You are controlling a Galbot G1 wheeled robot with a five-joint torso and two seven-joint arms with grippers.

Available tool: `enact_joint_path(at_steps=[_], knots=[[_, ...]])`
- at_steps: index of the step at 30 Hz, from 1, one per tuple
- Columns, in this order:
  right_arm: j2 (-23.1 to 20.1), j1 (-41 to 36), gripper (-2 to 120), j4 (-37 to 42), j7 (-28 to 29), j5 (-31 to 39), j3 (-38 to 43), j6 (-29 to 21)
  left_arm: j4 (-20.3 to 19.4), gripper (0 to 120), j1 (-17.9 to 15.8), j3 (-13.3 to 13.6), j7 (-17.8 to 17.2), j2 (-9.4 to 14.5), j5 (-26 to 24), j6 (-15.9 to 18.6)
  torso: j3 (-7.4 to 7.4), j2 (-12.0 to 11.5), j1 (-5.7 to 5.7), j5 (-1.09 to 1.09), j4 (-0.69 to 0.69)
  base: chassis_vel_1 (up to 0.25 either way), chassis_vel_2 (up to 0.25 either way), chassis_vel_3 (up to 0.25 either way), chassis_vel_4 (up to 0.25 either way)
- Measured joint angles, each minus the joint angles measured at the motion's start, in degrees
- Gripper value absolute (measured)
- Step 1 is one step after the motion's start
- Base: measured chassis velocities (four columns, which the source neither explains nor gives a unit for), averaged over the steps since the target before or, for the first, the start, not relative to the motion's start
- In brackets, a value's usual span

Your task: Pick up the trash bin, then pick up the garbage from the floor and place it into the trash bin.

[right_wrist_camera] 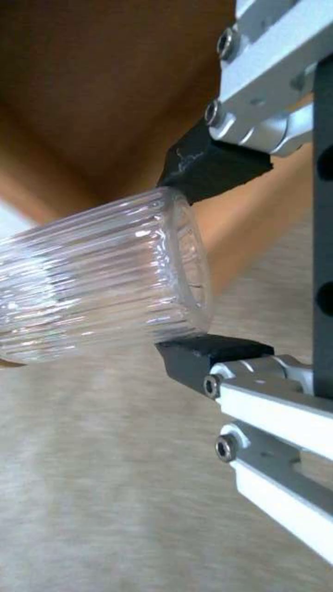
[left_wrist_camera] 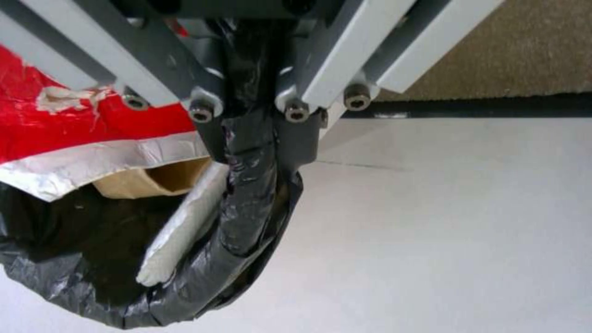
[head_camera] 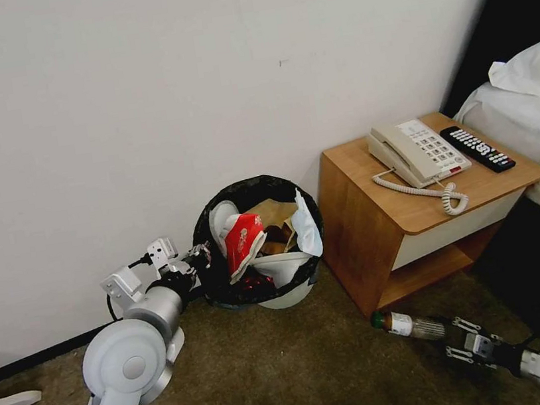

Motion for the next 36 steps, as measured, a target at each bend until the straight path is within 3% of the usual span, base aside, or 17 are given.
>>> enact_joint_path(at_steps=[17,23,36], knots=[[-4.58,-5.24,45,20.67,-0.46,8.33,-1.79,-4.82,0.53,3,0.02,0.12,-0.15,-0.06,0.21,0.04,0.0,0.0,0.0,-0.01,-0.01,0.0,0.0,0.0,0.0],[-6.14,-6.94,45,23.79,-0.36,13.28,-1.92,-6.34,0.97,3,-0.08,0.1,-0.13,-0.05,0.21,0.04,0.0,0.0,0.0,0.0,-0.01,0.0,0.0,0.0,0.0],[-8.67,-8.7,45,29.94,-0.36,16.57,-1.13,-6.89,1.63,3,-0.45,0.07,-0.09,-0.17,0.27,0.04,0.0,0.0,0.0,0.0,-0.01,0.0,0.0,0.0,0.0]])
